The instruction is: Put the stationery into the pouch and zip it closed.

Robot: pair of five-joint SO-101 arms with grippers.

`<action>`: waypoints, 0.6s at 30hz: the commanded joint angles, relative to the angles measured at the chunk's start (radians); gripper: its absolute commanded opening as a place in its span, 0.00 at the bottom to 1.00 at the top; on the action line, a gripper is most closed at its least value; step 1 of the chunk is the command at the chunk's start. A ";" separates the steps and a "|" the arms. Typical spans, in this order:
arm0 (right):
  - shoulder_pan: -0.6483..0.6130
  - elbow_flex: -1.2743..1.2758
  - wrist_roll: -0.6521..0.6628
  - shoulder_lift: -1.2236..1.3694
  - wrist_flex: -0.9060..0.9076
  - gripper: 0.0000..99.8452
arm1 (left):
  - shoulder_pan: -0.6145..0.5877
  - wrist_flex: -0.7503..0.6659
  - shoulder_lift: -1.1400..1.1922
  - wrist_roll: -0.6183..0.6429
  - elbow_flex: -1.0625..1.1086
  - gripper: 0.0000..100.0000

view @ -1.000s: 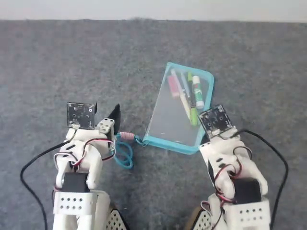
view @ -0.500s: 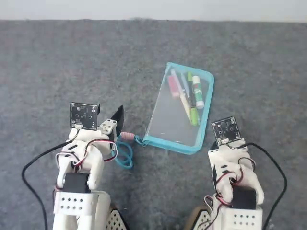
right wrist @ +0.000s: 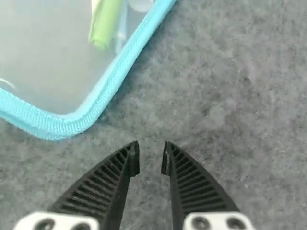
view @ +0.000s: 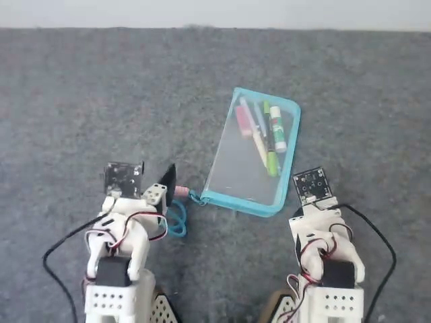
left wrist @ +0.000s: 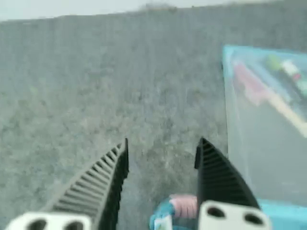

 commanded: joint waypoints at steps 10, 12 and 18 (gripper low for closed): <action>0.010 0.020 -0.009 -0.002 -0.012 0.08 | -0.023 0.325 0.009 0.008 -0.005 0.22; 0.008 0.020 -0.009 -0.002 -0.012 0.08 | -0.023 0.379 0.008 0.008 -0.005 0.22; 0.007 0.020 -0.009 -0.002 -0.012 0.08 | -0.021 0.417 0.008 0.008 -0.005 0.22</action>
